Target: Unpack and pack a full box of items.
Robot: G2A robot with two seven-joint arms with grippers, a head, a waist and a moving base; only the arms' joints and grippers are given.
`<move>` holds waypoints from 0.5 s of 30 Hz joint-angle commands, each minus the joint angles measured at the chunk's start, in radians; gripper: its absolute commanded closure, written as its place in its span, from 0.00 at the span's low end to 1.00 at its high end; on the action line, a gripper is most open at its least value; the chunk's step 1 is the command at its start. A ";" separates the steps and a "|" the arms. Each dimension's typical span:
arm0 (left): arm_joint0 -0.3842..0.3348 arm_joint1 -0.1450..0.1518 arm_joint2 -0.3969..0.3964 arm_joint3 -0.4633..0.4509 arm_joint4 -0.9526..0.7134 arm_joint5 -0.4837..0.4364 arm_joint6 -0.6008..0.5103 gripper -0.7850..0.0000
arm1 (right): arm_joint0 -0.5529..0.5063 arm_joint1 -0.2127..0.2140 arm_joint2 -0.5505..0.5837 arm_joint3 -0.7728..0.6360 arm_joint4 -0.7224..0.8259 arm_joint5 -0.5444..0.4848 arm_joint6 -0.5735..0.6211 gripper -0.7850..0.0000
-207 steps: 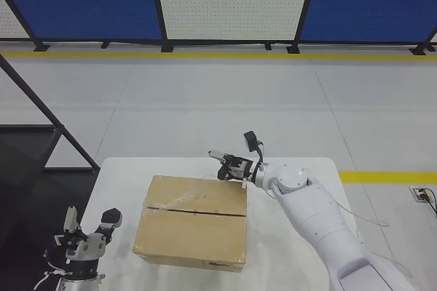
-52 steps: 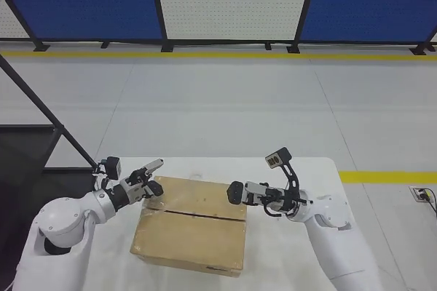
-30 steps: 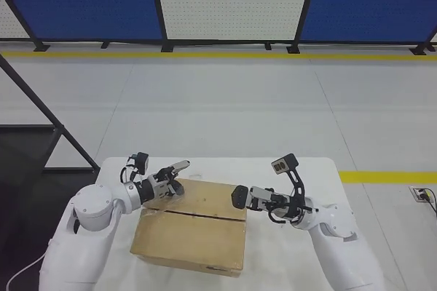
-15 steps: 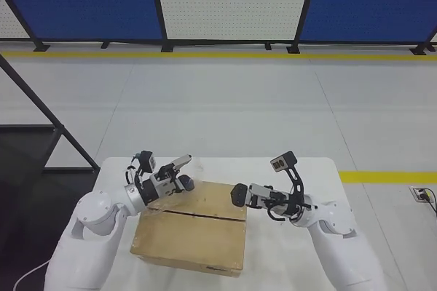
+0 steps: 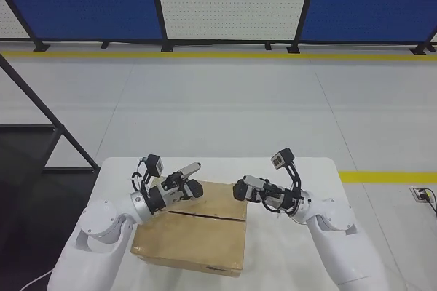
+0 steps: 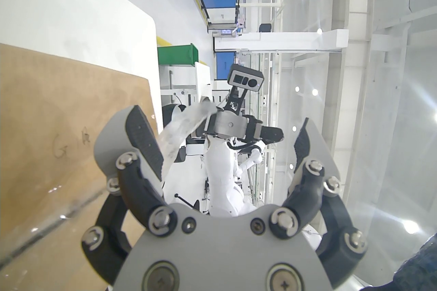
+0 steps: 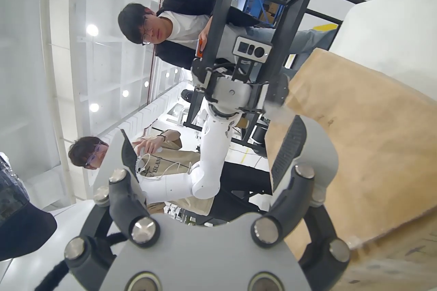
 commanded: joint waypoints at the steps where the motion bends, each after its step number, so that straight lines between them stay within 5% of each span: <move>1: 0.006 0.001 0.002 -0.010 0.002 0.000 -0.001 0.00 | 0.008 0.008 0.006 0.007 -0.048 0.078 -0.005 0.00; 8: 0.025 0.006 0.008 -0.037 0.001 -0.003 0.000 0.00 | -0.031 0.036 0.051 -0.038 -0.107 0.209 0.022 0.00; 15: 0.032 0.009 -0.011 -0.045 -0.030 -0.032 0.022 0.00 | -0.084 0.053 0.082 -0.115 -0.094 0.218 0.028 0.00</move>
